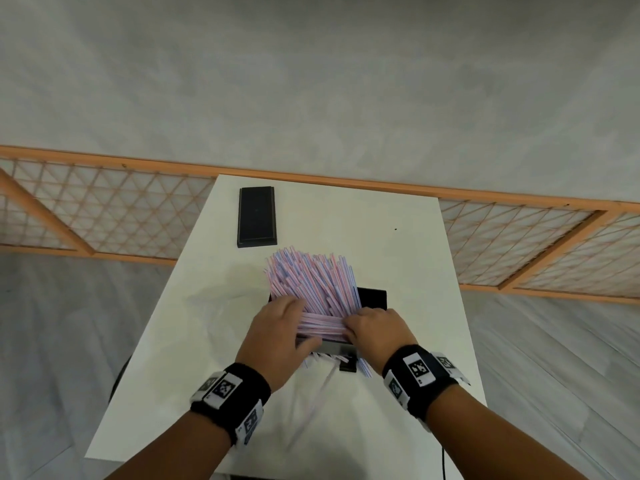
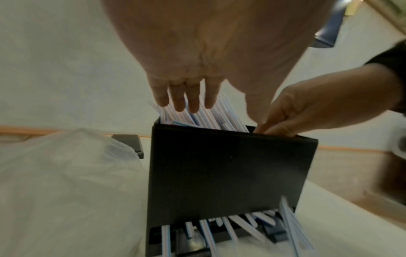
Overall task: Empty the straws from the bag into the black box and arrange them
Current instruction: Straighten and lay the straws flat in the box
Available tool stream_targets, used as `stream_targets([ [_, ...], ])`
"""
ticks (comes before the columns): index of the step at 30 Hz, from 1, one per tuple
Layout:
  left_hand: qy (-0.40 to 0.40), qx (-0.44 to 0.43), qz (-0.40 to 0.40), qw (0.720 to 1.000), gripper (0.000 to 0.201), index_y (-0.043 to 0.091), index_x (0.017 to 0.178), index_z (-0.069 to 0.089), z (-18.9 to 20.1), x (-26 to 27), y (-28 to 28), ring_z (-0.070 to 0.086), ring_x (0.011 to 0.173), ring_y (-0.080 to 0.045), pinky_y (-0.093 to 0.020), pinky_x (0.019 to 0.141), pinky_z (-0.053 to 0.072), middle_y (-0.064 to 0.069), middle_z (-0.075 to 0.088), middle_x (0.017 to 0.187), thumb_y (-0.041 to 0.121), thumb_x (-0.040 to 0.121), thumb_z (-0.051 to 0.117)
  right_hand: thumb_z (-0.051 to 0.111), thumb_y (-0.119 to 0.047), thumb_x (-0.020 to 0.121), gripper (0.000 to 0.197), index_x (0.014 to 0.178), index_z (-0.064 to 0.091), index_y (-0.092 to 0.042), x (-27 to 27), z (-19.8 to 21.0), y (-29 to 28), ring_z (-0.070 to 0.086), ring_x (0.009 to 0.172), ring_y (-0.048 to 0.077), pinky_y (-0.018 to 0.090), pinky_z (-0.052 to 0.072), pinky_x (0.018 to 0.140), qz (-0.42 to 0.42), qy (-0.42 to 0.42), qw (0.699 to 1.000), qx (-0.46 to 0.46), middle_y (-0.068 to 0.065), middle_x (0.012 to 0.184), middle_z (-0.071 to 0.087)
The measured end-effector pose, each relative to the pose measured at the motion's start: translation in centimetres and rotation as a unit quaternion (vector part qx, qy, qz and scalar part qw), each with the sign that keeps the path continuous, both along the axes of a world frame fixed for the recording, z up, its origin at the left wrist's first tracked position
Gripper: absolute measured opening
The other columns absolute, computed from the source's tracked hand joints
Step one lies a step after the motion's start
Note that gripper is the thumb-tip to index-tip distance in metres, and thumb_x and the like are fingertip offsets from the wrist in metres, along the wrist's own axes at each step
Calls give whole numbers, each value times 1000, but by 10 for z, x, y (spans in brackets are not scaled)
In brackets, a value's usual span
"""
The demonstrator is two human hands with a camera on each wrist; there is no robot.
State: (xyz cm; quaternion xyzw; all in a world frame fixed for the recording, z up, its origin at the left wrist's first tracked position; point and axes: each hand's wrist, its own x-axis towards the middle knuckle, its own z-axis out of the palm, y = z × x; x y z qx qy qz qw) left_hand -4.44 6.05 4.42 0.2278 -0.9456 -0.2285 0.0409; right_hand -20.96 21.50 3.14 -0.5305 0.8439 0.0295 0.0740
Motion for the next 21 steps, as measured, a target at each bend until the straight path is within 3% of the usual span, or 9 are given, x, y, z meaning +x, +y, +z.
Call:
stream_targets([
  [3, -42, -58, -92, 993, 66, 22, 140, 51, -13, -4, 5, 47, 130, -19, -43, 118, 32, 5, 53, 140, 67, 92, 47, 49, -34, 100, 24, 97, 70, -25, -1, -8, -2, 66, 91, 28, 35, 39, 75, -4, 6, 1000, 5, 0, 99, 68],
  [6, -78, -66, -124, 987, 68, 19, 143, 54, -24, -9, 6, 53, 129, -26, -45, 116, 36, -1, 58, 143, 54, 95, 21, 47, -35, 100, 28, 97, 72, -22, -3, -4, -9, 67, 92, 29, 36, 47, 77, -9, -10, 999, 35, 2, 101, 70],
  [8, -96, -76, -140, 983, 69, 17, 144, 54, -28, -11, 5, 57, 124, -29, -47, 110, 42, -4, 60, 141, 46, 96, 15, 50, -35, 98, 27, 92, 69, -18, -3, 6, -10, 67, 89, 31, 38, 50, 75, -22, -29, 999, 22, 6, 97, 69],
  [12, -98, -89, -153, 979, 64, 17, 143, 57, -36, -10, 1, 60, 120, -30, -48, 105, 47, -5, 62, 137, 40, 96, 20, 53, -28, 93, 19, 83, 66, -17, 21, 28, 5, 62, 73, 29, 42, 51, 62, 17, -28, 987, -157, 4, 80, 64],
  [14, -105, -82, -161, 978, 64, 19, 147, 52, -37, -11, -1, 56, 126, -29, -47, 109, 43, -3, 57, 143, 39, 95, 19, 54, -24, 91, 16, 88, 69, -20, 47, 27, 13, 63, 72, 25, 41, 53, 61, 79, -45, 980, -177, 2, 82, 66],
  [18, -88, -78, -165, 979, 47, 19, 145, 49, -27, -16, -2, 51, 130, -25, -41, 111, 41, -1, 53, 145, 38, 103, 50, 46, -28, 97, 28, 116, 66, -22, 80, -17, 25, 65, 90, 31, 45, 56, 77, 145, -149, 978, 26, 6, 110, 61],
  [21, -68, -82, -169, 980, 56, 20, 144, 47, -21, -17, -1, 47, 132, -23, -38, 113, 39, 0, 50, 143, 42, 95, 63, 53, -14, 94, 31, 125, 56, -15, 88, -68, 36, 60, 96, 38, 47, 54, 76, 160, -121, 971, 133, 14, 122, 52],
])
